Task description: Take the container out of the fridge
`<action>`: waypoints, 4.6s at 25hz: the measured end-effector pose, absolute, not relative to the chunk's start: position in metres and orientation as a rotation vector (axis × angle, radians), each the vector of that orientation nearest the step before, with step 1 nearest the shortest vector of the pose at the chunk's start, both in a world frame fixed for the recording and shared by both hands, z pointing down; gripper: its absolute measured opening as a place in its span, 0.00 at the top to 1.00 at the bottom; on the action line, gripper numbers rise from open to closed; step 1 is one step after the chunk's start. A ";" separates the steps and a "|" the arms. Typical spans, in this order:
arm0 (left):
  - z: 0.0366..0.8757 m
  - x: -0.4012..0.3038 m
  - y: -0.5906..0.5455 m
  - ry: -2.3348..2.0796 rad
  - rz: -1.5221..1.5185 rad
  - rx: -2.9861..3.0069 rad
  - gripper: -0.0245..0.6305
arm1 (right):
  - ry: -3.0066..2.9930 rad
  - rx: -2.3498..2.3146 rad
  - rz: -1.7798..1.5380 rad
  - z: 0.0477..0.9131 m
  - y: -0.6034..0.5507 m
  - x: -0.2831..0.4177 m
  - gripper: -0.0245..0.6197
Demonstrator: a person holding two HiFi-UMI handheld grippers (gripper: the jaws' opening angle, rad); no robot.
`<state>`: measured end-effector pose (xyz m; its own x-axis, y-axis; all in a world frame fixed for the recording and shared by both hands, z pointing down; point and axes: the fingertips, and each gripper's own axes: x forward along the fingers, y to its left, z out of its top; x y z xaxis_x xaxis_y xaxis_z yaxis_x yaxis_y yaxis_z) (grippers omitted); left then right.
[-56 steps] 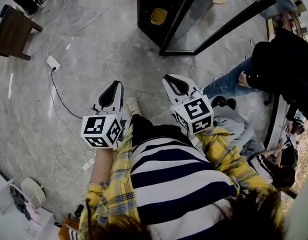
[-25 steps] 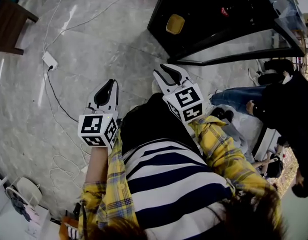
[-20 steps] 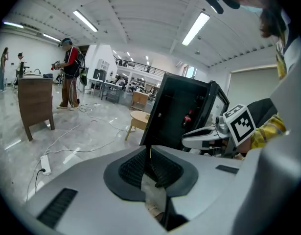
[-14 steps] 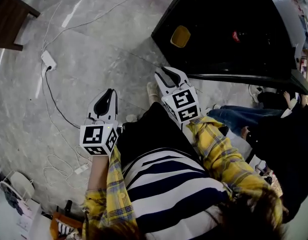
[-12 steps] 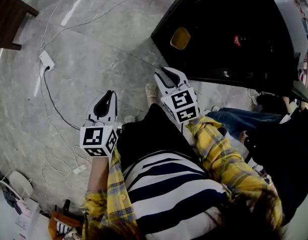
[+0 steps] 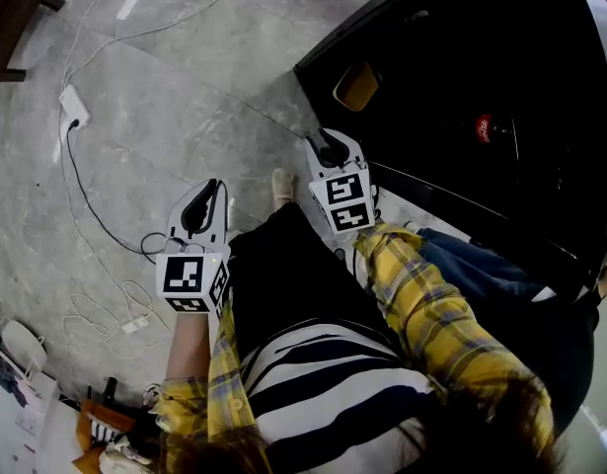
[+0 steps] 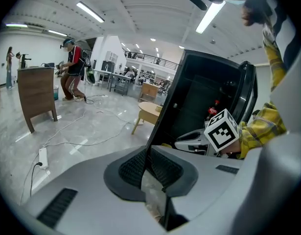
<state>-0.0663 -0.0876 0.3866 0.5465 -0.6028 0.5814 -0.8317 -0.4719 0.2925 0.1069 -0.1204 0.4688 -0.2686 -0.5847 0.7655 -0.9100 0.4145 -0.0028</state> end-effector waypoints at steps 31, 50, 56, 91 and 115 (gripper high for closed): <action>0.590 0.005 -0.127 -0.980 0.754 2.108 0.90 | -1.511 1.314 0.711 0.714 -0.184 0.248 0.80; 0.641 0.023 -0.163 -0.960 0.726 2.090 0.90 | -1.425 1.251 0.638 0.777 -0.193 0.265 0.80; 0.646 0.025 -0.164 -0.943 0.728 2.105 0.90 | -1.401 1.262 0.610 0.783 -0.199 0.271 0.82; 0.528 -0.082 -0.109 -1.215 0.609 2.083 0.90 | -1.600 1.180 0.485 0.658 -0.168 0.158 0.90; 0.428 -0.239 -0.016 -1.647 0.429 1.843 0.90 | -1.855 1.072 0.334 0.491 -0.098 0.020 0.90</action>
<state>-0.2387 -0.0162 0.4279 0.1687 -0.7700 0.6154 -0.9724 -0.0279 0.2317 0.0198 -0.0984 0.4914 -0.1804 -0.5340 0.8260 -0.7883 0.5807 0.2033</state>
